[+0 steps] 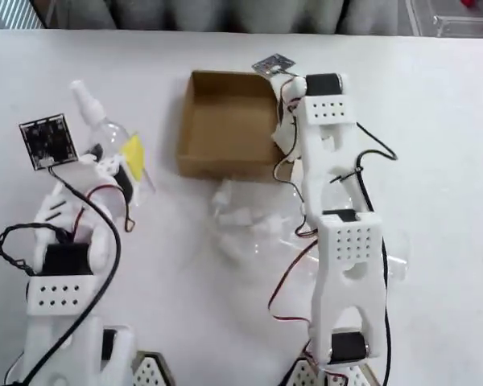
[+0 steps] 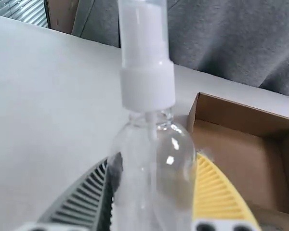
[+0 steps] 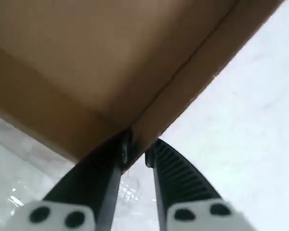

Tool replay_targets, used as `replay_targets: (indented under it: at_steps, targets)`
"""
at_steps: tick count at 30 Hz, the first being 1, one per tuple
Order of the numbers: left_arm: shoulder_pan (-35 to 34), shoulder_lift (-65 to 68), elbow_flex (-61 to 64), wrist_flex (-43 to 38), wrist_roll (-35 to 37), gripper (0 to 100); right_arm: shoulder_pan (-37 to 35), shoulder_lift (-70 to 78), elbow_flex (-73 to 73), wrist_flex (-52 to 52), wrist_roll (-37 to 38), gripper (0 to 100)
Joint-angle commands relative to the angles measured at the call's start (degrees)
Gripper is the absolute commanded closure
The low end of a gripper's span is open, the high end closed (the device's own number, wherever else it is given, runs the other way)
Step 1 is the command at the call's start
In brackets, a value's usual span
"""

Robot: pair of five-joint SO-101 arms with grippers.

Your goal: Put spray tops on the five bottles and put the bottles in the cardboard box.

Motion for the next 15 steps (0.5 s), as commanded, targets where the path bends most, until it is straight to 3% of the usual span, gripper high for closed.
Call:
replay_targets:
  at_steps: [1, 15]
  targets:
    - [-0.4, 0.13, -1.93, -1.76, 0.44, 98, 0.48, -5.58, 2.55, 1.36, 3.96, 98.4]
    - [-0.4, 0.13, -1.93, -1.76, 0.44, 98, 0.66, -6.37, 7.56, 1.36, 11.08, 98.4]
